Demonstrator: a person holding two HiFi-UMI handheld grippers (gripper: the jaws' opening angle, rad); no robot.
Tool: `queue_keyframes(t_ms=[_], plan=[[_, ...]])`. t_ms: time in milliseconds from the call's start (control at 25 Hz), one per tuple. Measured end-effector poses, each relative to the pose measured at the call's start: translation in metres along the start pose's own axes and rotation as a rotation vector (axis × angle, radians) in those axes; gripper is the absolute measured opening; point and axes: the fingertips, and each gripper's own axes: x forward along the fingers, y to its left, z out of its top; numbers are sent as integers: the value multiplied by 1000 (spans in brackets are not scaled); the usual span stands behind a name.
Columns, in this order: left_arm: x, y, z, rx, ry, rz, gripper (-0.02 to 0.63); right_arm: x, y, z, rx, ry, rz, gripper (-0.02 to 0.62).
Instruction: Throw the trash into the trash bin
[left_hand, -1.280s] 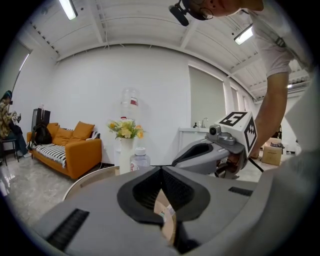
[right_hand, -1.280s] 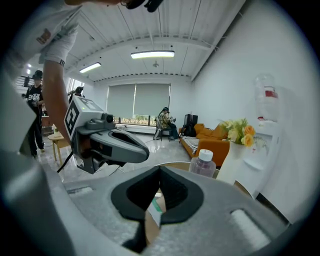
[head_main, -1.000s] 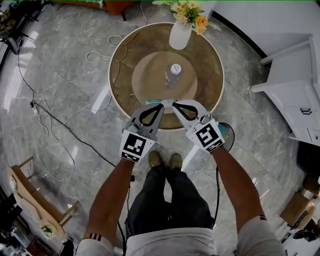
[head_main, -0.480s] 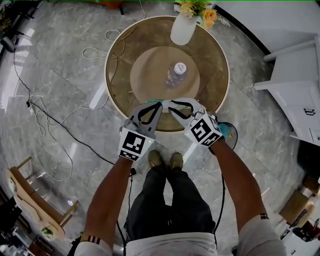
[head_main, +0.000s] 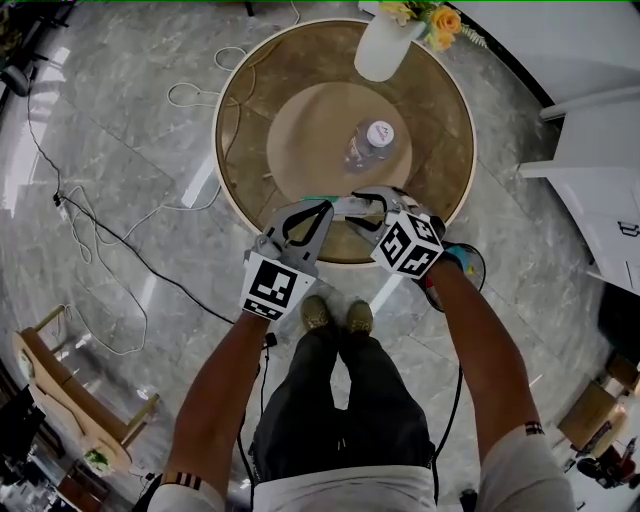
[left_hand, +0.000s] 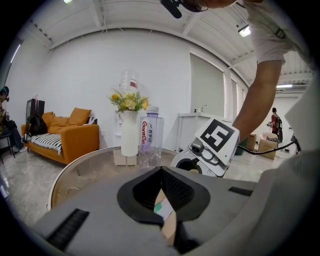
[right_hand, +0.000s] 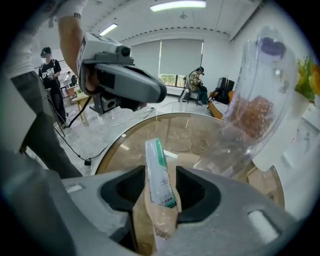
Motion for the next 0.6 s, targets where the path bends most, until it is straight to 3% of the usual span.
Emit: queue_keyframes(t_ms=[280, 600], plan=[[-2, 0, -4, -12, -7, -3, 0, 16, 4, -21, -12, 96, 47, 199], [-8, -1, -9, -37, -8, 11, 0, 15, 7, -23, 72, 70, 47, 149]])
